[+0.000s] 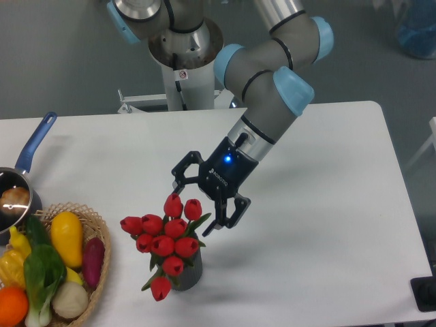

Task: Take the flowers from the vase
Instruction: 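Close the gripper around the tulip stems just below the blooms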

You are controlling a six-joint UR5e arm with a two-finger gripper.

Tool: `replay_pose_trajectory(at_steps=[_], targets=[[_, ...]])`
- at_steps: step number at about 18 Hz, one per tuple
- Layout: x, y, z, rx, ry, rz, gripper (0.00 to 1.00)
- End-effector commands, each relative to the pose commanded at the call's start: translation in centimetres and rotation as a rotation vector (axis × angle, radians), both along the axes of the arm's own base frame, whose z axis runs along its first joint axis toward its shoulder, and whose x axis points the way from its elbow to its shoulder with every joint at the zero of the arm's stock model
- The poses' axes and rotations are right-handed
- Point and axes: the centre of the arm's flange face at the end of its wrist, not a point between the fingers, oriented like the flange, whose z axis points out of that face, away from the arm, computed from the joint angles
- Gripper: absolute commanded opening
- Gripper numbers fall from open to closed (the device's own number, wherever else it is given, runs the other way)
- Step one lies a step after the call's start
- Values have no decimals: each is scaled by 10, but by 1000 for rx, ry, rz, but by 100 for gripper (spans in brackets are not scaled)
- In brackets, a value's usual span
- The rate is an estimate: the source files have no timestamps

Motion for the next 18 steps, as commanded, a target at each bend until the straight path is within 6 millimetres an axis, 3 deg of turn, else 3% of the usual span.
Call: replay_pose_trajectory(at_steps=[5,9,14,16,18], targets=[[-2,8,-10,78,-60,-24,89],[-1,9,-17,76,-75,-26,59],[-3,7,-22,73,-84,-22,10],[-2,6,-18,77,-78,-23,0],[-2,5,-13,80,-71,-21,0]])
